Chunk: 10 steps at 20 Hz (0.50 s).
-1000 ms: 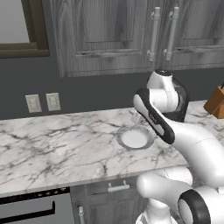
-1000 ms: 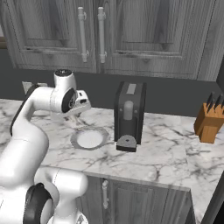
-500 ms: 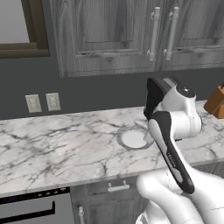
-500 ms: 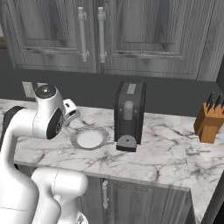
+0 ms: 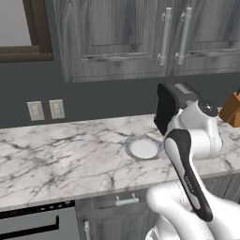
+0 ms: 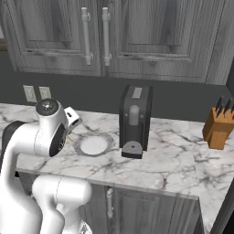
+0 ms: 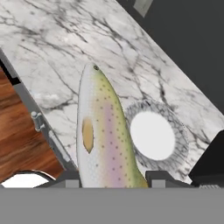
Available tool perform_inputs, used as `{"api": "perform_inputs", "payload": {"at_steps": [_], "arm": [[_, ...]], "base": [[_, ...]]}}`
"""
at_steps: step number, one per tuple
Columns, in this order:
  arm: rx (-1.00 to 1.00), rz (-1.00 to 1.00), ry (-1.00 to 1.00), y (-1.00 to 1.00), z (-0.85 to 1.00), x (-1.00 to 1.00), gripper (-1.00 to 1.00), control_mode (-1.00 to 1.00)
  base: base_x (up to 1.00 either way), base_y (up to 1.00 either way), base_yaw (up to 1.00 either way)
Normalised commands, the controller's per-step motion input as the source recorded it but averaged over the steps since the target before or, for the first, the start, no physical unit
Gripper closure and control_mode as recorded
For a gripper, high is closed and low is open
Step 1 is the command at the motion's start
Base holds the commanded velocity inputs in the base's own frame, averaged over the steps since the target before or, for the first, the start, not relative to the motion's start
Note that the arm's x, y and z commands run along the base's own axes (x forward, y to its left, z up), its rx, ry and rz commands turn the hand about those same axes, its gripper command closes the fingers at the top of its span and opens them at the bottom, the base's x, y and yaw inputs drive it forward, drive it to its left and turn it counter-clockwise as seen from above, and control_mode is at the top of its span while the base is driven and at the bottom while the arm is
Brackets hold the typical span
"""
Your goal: Place the fish on the top rack of the oven, and slide the tray back inside. Close the oven door.
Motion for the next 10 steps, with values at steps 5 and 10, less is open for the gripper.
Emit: {"api": "perform_inputs", "payload": {"at_steps": [5,10], "arm": [[0.00,0.00,0.00,0.00,0.00,0.00,1.00,1.00],[0.00,0.00,0.00,0.00,0.00,0.00,1.00,1.00]], "base": [[-0.59,0.00,0.09],[-0.91,0.00,0.18]]}}
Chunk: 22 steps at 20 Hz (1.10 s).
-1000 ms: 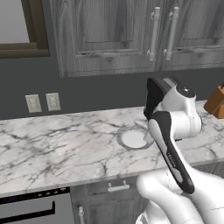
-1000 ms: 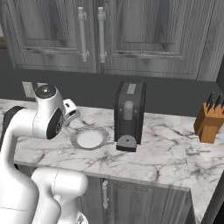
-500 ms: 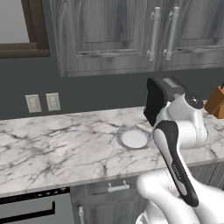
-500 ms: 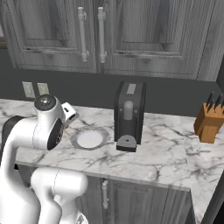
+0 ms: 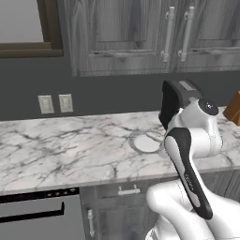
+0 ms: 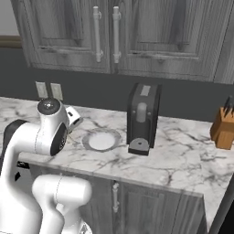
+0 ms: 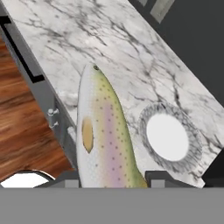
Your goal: Place the fish on the top rack of the oven, and slide the tray back inside. Close the oven door.
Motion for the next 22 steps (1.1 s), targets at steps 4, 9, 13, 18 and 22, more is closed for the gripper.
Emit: {"api": "perform_inputs", "payload": {"at_steps": [4,9,13,18,22], "arm": [[0.00,0.00,0.00,0.00,0.00,0.00,1.00,1.00],[0.00,0.00,0.00,0.00,0.00,0.00,1.00,1.00],[0.00,0.00,0.00,0.00,0.00,0.00,1.00,1.00],[0.00,0.00,0.00,0.00,0.00,0.00,1.00,1.00],[0.00,0.00,0.00,0.00,0.00,0.00,1.00,1.00]], "base": [[-0.46,0.00,0.26],[-0.88,0.07,0.34],[-0.64,0.29,0.42],[-0.35,0.31,0.46],[-0.36,0.23,0.46]]}}
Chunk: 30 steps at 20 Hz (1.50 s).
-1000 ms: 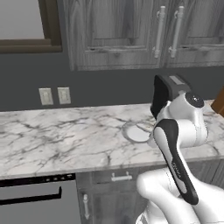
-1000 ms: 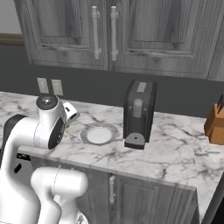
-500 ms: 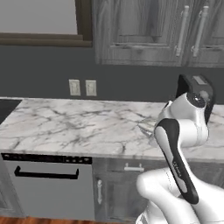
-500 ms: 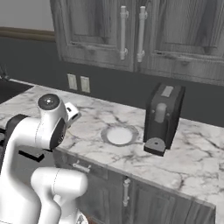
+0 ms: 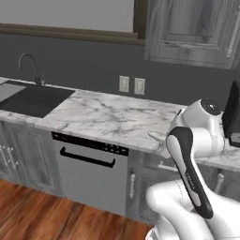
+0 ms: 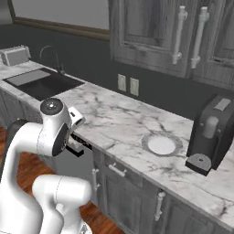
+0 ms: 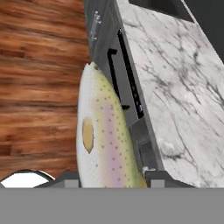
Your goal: Place the fish on the top rack of the oven, and slide the tray back inside. Close the oven door.
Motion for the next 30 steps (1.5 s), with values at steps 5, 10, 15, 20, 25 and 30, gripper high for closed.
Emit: {"api": "perform_inputs", "payload": {"at_steps": [5,10,15,20,25,30], "arm": [[0.00,0.00,0.00,0.00,0.00,0.00,1.00,1.00],[0.00,0.00,0.00,0.00,0.00,0.00,1.00,1.00],[0.00,0.00,0.00,0.00,0.00,0.00,1.00,1.00],[0.00,0.00,0.00,0.00,0.00,0.00,1.00,1.00],[0.00,0.00,0.00,0.00,0.00,0.00,1.00,1.00],[0.00,0.00,0.00,0.00,0.00,0.00,1.00,1.00]], "base": [[-0.10,0.04,0.50],[0.05,-0.01,0.68],[0.14,-0.03,0.81],[0.06,0.00,0.81],[0.21,0.00,0.81],[0.46,0.00,0.77]]}}
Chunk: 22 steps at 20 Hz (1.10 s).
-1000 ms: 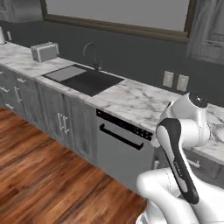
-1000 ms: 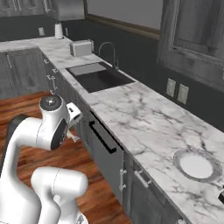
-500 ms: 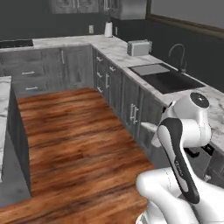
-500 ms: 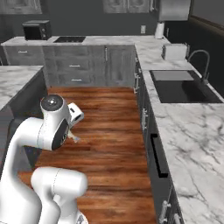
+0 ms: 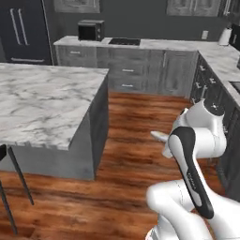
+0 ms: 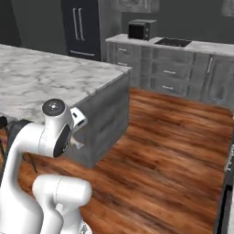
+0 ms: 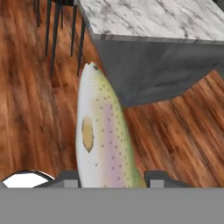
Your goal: Place the fish on the top rack of the oven, and slide the tray back inside. Close the oven door.
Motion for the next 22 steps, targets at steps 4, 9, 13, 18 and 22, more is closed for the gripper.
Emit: {"api": "perform_inputs", "payload": {"at_steps": [4,9,13,18,22], "arm": [[0.00,0.00,0.00,0.00,0.00,0.00,1.00,1.00],[0.00,0.00,0.00,0.00,0.00,0.00,1.00,1.00],[0.00,0.00,0.00,0.00,0.00,0.00,1.00,1.00],[0.00,0.00,0.00,0.00,0.00,0.00,1.00,1.00],[0.00,0.00,0.00,0.00,0.00,0.00,1.00,1.00]], "base": [[0.88,0.00,0.72],[0.94,0.00,0.73],[0.91,0.00,0.75],[0.26,0.25,0.76],[0.03,0.45,0.74]]}}
